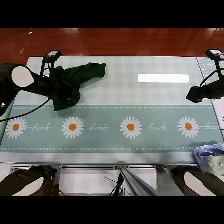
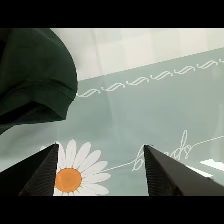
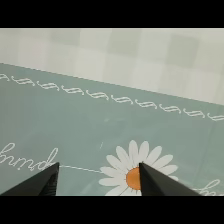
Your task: Fold the shirts.
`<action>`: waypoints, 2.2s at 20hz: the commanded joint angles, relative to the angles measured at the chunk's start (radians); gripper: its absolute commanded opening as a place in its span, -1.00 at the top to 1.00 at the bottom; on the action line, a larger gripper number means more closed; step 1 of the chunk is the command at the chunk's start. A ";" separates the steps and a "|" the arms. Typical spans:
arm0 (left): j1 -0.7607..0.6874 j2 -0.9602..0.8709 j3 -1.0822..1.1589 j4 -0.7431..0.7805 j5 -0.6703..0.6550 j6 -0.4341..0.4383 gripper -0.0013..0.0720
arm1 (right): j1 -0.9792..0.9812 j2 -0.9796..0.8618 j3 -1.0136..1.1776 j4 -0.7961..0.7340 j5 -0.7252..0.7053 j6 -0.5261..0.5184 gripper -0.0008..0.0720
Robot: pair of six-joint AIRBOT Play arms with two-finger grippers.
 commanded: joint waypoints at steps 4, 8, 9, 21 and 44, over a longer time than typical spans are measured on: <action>0.000 0.000 0.001 0.000 0.000 0.000 -0.70 | 0.000 0.000 0.000 0.000 0.000 0.000 -0.63; 0.000 0.000 0.001 0.000 0.000 0.000 -0.70 | 0.000 0.000 0.000 0.000 0.000 0.000 -0.63; 0.000 0.000 0.001 0.000 0.000 0.000 -0.70 | 0.000 0.000 0.000 0.000 0.000 0.000 -0.63; 0.000 -0.001 0.001 -0.014 0.060 0.000 -0.70 | 0.000 0.000 0.000 0.029 -0.013 0.000 -0.63; 0.222 -0.288 0.001 0.254 0.538 -0.080 -1.00 | 0.000 0.000 -0.001 0.129 -0.086 0.029 -0.63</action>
